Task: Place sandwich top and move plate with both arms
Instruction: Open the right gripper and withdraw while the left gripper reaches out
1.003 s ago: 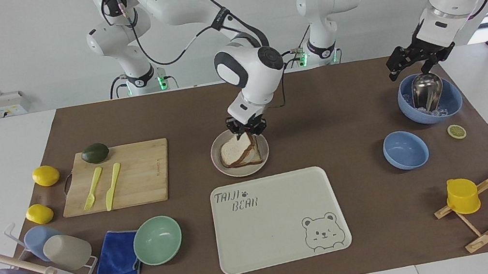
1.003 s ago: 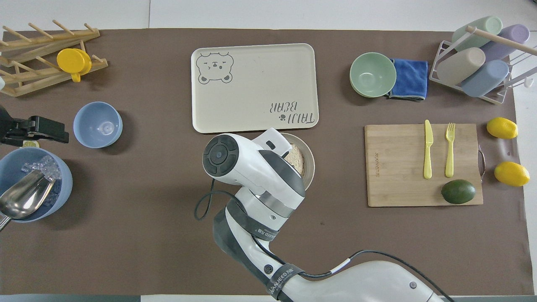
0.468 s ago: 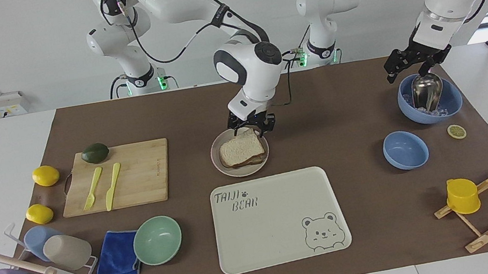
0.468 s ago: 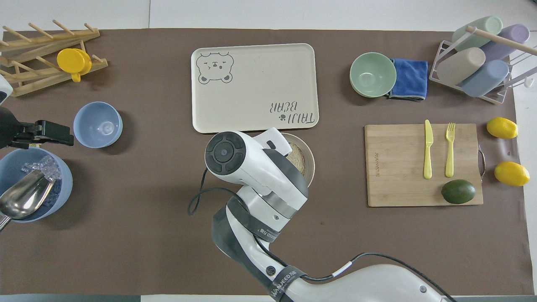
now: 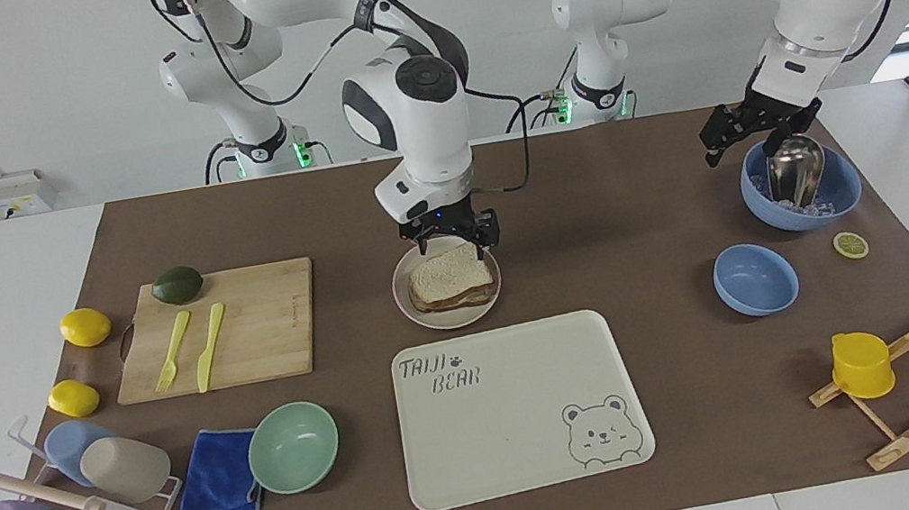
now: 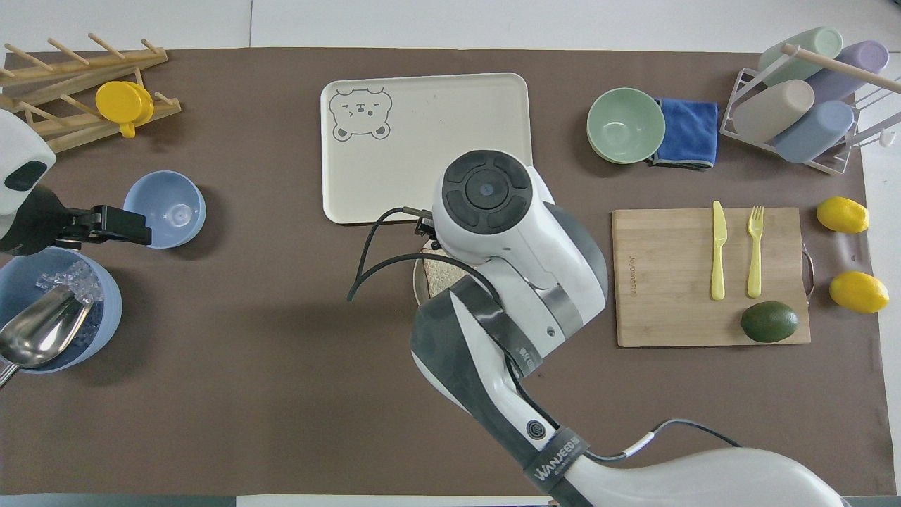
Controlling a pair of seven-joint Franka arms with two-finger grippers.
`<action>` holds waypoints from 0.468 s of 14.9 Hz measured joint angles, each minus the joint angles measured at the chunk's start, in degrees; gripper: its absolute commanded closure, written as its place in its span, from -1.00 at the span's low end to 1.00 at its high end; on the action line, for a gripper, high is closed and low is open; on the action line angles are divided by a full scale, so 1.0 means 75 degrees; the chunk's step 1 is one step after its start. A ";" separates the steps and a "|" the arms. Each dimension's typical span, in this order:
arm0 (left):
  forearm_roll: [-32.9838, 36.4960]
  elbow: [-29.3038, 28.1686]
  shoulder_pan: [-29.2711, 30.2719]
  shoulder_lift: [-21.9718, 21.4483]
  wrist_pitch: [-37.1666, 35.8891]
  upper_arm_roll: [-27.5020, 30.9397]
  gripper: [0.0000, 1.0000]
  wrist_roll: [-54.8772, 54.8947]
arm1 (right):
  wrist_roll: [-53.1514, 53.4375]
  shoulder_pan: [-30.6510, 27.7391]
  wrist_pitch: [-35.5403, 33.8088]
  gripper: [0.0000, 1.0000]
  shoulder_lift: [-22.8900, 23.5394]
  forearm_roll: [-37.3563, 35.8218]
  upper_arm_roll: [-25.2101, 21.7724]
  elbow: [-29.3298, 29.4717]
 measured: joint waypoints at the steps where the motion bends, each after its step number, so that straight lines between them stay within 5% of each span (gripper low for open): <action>1: -0.0113 -0.0106 -0.0075 -0.0001 0.0178 -0.0015 -1.00 -0.0084 | -0.0440 -0.0247 -0.0310 -1.00 -0.0167 0.0008 -0.0004 0.0001; 7: -0.0652 -0.0856 -0.1145 0.0130 0.1311 -0.0075 -1.00 -0.1351 | -0.4047 -0.2398 -0.2125 -1.00 -0.1074 0.0213 -0.0042 0.0002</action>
